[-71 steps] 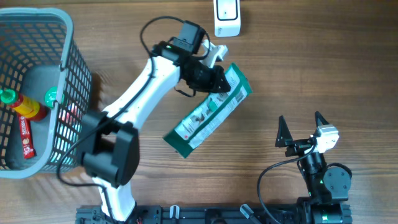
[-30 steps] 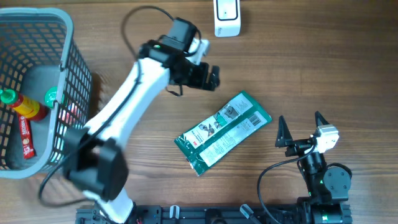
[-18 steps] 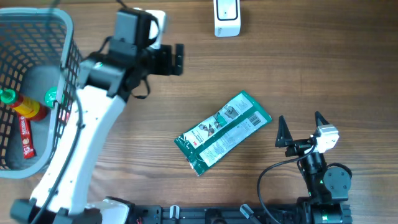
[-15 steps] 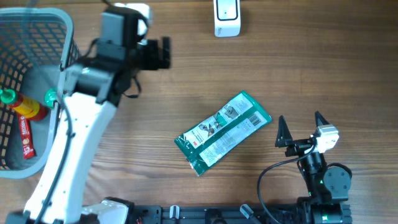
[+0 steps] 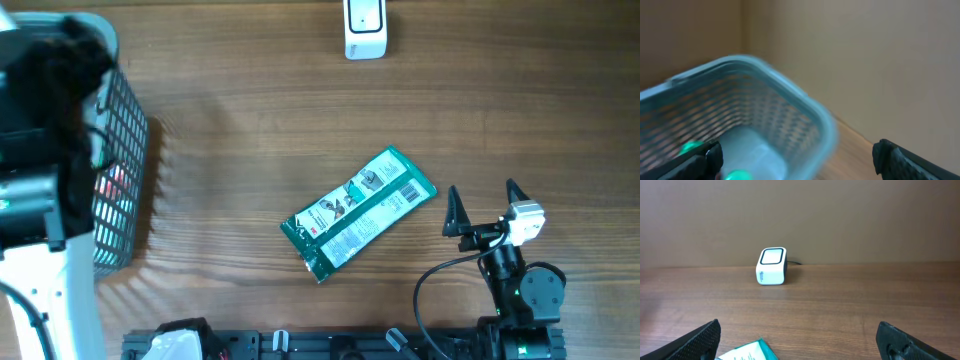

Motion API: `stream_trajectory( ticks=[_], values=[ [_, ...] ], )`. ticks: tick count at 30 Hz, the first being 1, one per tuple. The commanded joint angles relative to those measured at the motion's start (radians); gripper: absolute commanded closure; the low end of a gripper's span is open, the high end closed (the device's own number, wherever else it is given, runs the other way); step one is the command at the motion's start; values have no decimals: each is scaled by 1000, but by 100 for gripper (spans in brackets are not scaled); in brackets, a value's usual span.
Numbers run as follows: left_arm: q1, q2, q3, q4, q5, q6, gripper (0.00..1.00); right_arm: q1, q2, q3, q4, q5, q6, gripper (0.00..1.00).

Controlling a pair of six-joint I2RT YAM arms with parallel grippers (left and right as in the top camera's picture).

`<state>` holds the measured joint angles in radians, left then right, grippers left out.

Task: Scan the item barcode
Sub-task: 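Move the left gripper back over the basket and reach inside, then grasp the red-capped sauce bottle with the left gripper and lift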

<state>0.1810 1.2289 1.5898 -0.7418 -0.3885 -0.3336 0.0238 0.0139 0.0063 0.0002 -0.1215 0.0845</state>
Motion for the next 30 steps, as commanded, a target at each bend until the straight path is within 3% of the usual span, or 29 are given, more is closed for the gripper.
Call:
stream_trajectory(
  ticks=[1, 4, 12, 18, 25, 30],
  values=[
    [140, 56, -2, -60, -21, -270, 0, 4, -3, -1, 5, 18, -6, 1],
    [239, 105, -2, -118, -21, -457, 0, 4, -3, -1, 5, 18, -6, 0],
    [349, 275, -2, -170, -21, -602, 0, 4, -3, -1, 5, 18, -6, 0],
    [356, 386, -2, -214, -21, -801, 0, 4, -3, -1, 5, 18, -6, 0],
    [356, 471, -2, -215, -67, -904, 0, 4, -3, -1, 5, 18, -6, 0],
    [368, 489, -2, -195, -105, -913, 0, 4, -3, -1, 5, 18, -6, 0]
  ],
)
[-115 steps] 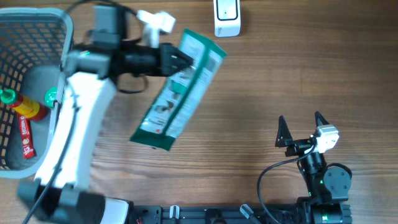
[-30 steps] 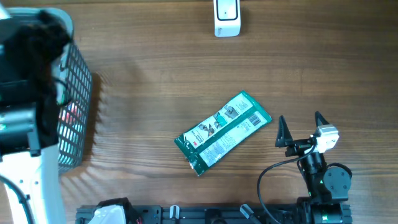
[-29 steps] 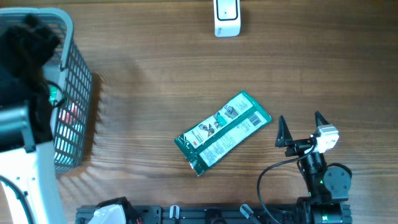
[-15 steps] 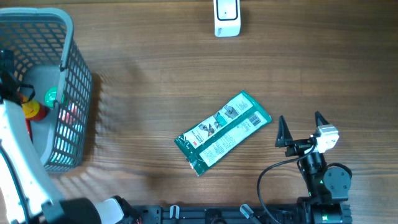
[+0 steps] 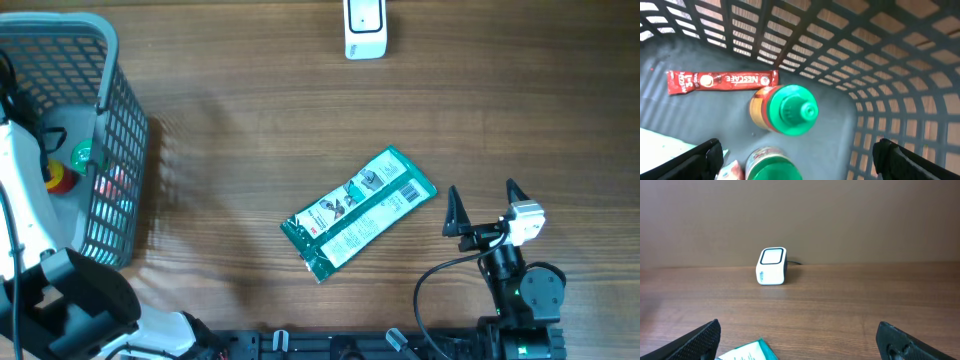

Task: Scan the item barcode
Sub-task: 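Grasp the red-capped sauce bottle with the left gripper and lift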

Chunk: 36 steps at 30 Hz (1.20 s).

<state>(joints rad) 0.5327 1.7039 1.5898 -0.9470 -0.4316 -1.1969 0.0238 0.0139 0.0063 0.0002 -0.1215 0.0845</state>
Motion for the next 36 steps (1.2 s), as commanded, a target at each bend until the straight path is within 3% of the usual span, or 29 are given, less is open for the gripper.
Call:
stream_trajectory(
  ticks=[1, 10, 19, 28, 31, 33, 36],
  values=[
    [23, 16, -2, 15, -64, -50, 0, 4, -3, -1, 5, 18, -6, 0],
    [89, 71, -2, 42, -41, -50, 0, 4, -3, -1, 6, 18, -6, 0],
    [91, 139, -2, 72, 62, -46, 0, 4, -3, -1, 5, 18, -6, 0],
    [91, 163, -2, 35, 69, -38, 2, 4, -3, -1, 6, 18, -6, 0],
    [91, 163, -2, 6, 69, -38, 11, 4, -3, -1, 5, 18, -6, 0],
    [91, 164, -2, -12, 68, -38, 26, 4, -3, -1, 5, 18, -6, 0],
    [92, 164, -2, -16, 68, -38, 41, 4, -3, -1, 5, 18, -6, 0]
  ],
)
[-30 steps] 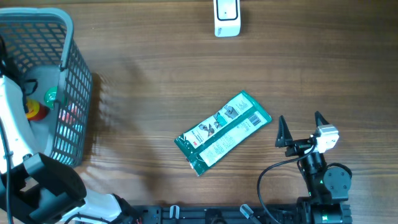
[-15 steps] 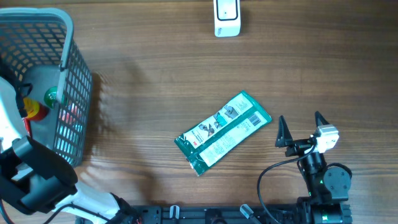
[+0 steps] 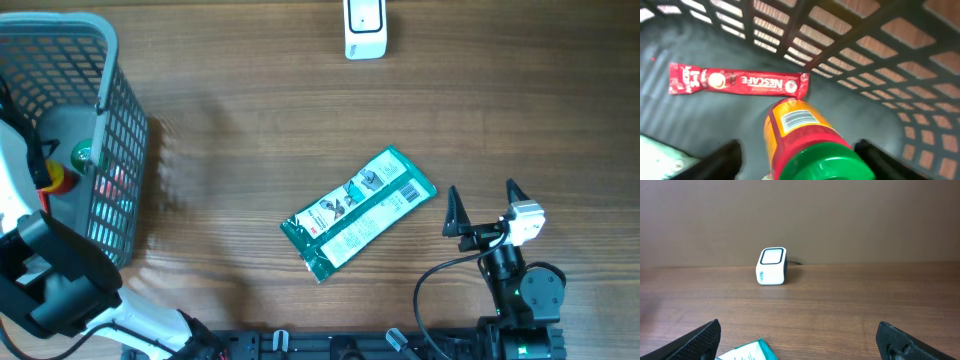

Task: Scan the item barcode
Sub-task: 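Grasp the red-capped sauce bottle with the left gripper and lift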

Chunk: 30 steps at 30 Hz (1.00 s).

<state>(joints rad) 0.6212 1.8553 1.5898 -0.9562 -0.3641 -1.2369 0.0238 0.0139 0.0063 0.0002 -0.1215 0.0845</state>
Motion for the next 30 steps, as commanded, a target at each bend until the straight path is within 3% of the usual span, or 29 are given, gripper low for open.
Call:
stream_trajectory(
  ticks=[1, 4, 10, 19, 30],
  values=[
    [3, 12, -2, -6, 0, 2, 45, 4, -3, -1, 5, 18, -6, 0],
    [3, 12, -2, -7, 1, 2, 63, 4, -3, -1, 5, 18, -6, 0],
    [3, 10, -2, -23, 1, 3, 71, 4, -3, -1, 6, 18, -6, 0],
    [3, -70, 2, -10, 17, 55, 75, 4, -3, -1, 5, 18, -6, 0],
    [3, -312, 2, 10, 61, 82, 75, 4, -3, -1, 5, 18, -5, 0]
  ],
)
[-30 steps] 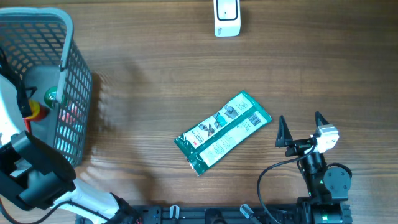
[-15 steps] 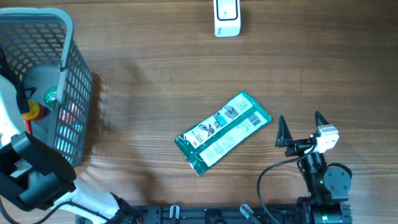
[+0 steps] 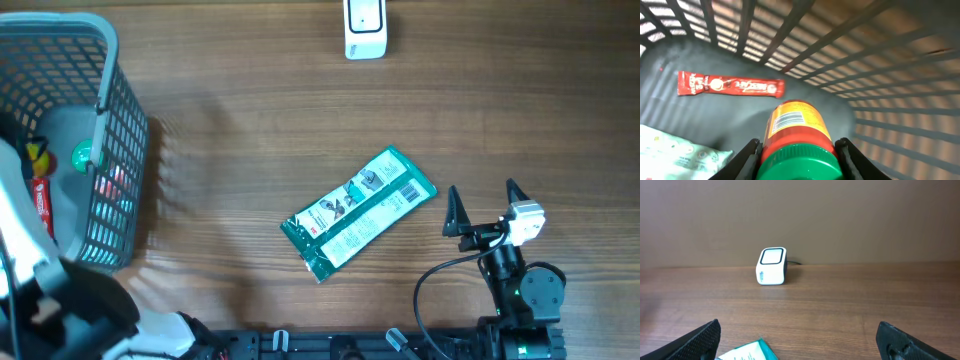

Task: Scan the item barcode
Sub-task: 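Grasp the red-capped sauce bottle with the left gripper and lift, then carry the sauce bottle out of the basket toward the scanner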

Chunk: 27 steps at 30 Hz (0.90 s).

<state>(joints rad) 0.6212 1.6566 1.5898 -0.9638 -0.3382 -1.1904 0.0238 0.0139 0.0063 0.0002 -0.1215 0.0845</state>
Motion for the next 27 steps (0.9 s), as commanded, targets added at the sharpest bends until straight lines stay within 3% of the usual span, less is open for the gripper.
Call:
stream_trajectory(
  ticks=[1, 16, 22, 27],
  values=[
    [3, -137, 2, 27, 63, 58, 74, 4, -3, -1, 5, 18, -6, 0],
    [3, -518, 2, 175, 508, 142, 73, 4, -3, -1, 5, 18, -6, 0],
    [0, -591, 2, 134, 762, 237, 73, 4, -3, -1, 5, 18, -6, 0],
    [-73, -598, 2, 16, 798, 328, 73, 4, -3, -1, 5, 18, -6, 0]
  ],
)
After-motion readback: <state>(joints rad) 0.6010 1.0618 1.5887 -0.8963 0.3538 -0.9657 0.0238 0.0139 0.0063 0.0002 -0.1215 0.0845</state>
